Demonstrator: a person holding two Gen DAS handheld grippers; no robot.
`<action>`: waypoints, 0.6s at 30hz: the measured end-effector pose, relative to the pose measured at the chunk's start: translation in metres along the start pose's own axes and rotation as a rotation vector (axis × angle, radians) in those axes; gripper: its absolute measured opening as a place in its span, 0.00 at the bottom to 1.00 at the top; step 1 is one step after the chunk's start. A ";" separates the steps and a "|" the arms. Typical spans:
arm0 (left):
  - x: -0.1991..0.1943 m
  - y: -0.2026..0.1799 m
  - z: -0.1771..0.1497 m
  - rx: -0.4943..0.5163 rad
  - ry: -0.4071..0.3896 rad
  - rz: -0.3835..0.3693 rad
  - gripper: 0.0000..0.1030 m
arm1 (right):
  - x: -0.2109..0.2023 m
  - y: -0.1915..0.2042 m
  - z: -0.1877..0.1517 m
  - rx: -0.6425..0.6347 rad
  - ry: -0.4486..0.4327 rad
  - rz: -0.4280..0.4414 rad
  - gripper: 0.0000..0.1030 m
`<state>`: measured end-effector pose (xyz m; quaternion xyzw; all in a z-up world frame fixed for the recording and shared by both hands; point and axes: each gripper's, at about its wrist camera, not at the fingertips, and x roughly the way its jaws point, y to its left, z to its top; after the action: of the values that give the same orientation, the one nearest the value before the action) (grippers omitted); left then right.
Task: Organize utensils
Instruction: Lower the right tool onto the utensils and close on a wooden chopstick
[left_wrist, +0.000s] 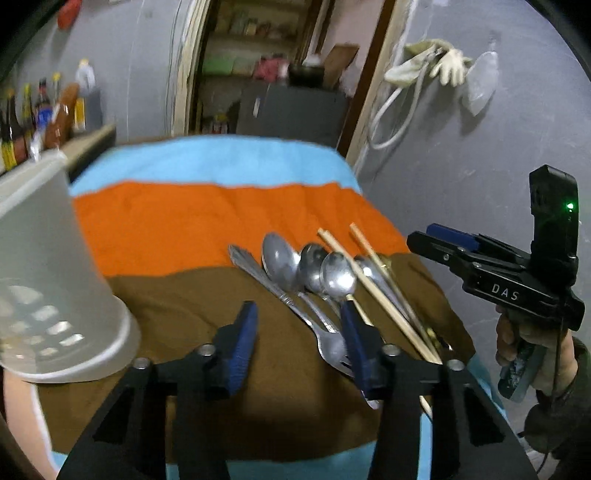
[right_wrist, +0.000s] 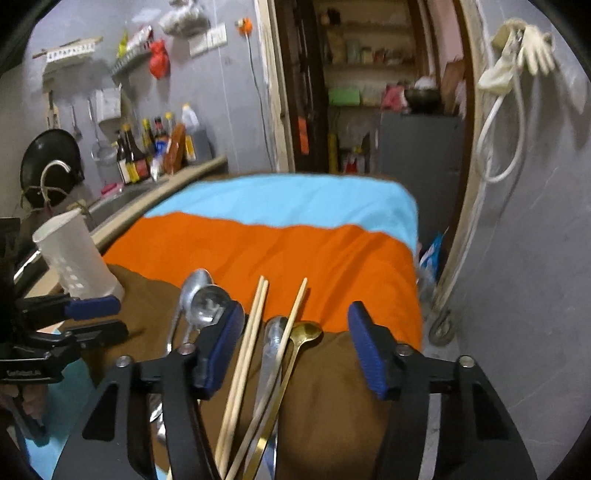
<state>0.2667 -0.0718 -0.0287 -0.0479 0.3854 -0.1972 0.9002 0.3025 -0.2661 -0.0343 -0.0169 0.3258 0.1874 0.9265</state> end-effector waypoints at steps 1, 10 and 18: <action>0.005 0.004 0.002 -0.015 0.024 -0.004 0.31 | 0.004 -0.001 0.000 0.000 0.012 0.003 0.45; 0.032 0.026 0.013 -0.117 0.154 -0.063 0.19 | 0.040 -0.015 0.005 0.010 0.122 0.045 0.33; 0.033 0.049 0.020 -0.195 0.194 -0.125 0.18 | 0.069 -0.014 0.016 0.018 0.187 0.086 0.27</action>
<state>0.3171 -0.0406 -0.0491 -0.1397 0.4842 -0.2183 0.8357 0.3665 -0.2533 -0.0647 -0.0120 0.4131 0.2216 0.8832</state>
